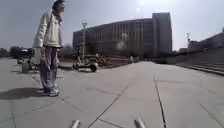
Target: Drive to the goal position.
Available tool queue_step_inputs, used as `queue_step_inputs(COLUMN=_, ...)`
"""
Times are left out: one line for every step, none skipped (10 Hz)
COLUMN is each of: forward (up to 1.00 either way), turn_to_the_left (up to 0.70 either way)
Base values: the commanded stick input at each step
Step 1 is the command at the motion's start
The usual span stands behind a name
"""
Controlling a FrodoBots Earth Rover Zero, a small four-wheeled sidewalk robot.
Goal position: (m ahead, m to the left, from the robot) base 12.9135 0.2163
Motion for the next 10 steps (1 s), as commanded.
queue_step_inputs(forward=1.00, turn_to_the_left=-0.06)
queue_step_inputs(forward=1.00, turn_to_the_left=-0.39)
queue_step_inputs(forward=1.00, turn_to_the_left=-0.39)
queue_step_inputs(forward=1.00, turn_to_the_left=-0.39)
queue_step_inputs(forward=1.00, turn_to_the_left=-0.39)
queue_step_inputs(forward=1.00, turn_to_the_left=-0.39)
queue_step_inputs(forward=1.00, turn_to_the_left=-0.39)
queue_step_inputs(forward=1.00, turn_to_the_left=-0.39)
queue_step_inputs(forward=1.00, turn_to_the_left=-0.39)
queue_step_inputs(forward=1.00, turn_to_the_left=-0.24)
